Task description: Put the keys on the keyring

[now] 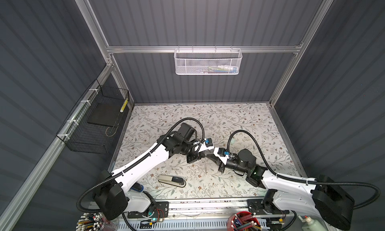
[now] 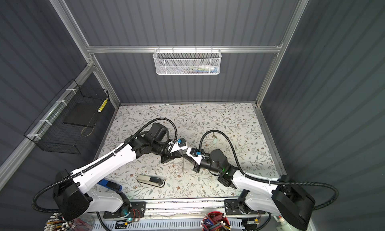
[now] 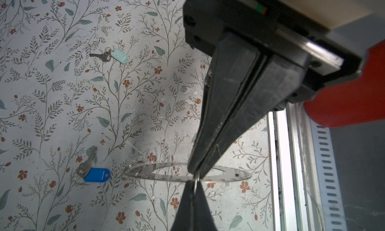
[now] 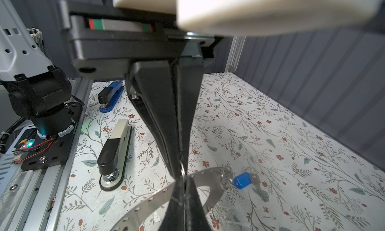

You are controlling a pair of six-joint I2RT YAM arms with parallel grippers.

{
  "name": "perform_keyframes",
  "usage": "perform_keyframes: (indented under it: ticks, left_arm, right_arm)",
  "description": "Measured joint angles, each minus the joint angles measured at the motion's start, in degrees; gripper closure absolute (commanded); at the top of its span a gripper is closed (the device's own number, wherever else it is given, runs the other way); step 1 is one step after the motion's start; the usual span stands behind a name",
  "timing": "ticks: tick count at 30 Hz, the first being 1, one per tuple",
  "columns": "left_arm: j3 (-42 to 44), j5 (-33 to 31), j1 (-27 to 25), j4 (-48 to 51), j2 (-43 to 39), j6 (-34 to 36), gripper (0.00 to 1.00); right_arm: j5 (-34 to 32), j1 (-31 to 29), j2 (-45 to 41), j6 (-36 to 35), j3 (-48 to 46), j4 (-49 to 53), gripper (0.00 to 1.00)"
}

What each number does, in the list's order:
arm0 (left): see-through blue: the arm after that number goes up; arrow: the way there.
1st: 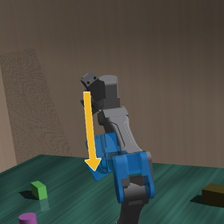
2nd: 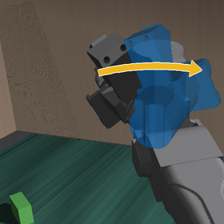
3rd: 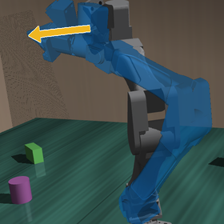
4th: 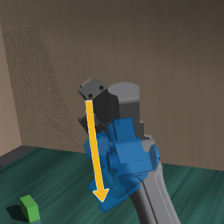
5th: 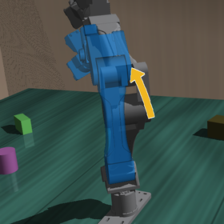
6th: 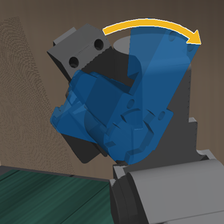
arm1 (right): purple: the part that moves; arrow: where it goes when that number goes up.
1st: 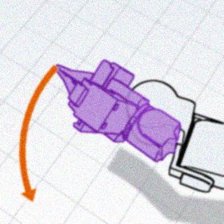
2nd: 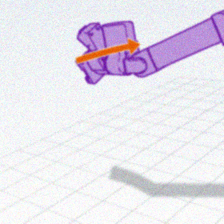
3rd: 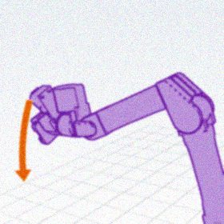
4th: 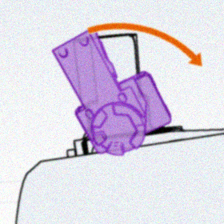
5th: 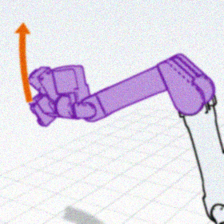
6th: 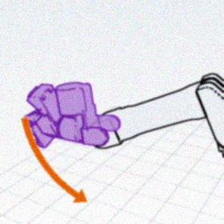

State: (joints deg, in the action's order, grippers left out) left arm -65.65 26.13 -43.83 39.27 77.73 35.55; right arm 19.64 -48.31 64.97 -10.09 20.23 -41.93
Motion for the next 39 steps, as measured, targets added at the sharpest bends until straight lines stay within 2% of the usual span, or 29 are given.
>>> perform_keyframes:
  ticks: [3,7,10,21,29,39]
  left_arm:
    - [0.00,0.48,0.00,0.17,0.00,0.09,0.88]
    - [0.04,1.22,-0.13,-0.35,-0.17,0.15,0.68]
    - [0.92,1.33,-0.39,-2.16,-1.66,-0.26,0.64]
    - [14.80,2.12,1.57,-14.60,-15.08,-5.60,0.65]
    - [22.25,3.52,1.77,-24.94,-17.42,-11.06,0.65]
    - [23.93,6.51,1.77,-31.43,-17.90,-13.25,0.71]
  right_arm:
    - [0.79,-0.02,-0.07,-0.28,-0.26,-0.09,1.00]
    - [1.11,0.00,-0.92,-0.44,-0.70,-0.09,1.00]
    - [1.42,0.00,-1.92,-0.44,-1.22,-0.26,1.00]
    - [2.84,0.28,-2.23,-0.15,-2.23,-1.88,1.00]
    - [4.46,0.33,-3.32,0.26,-2.23,-3.50,1.00]
    - [6.78,0.33,-2.86,0.90,-2.23,-5.44,1.00]
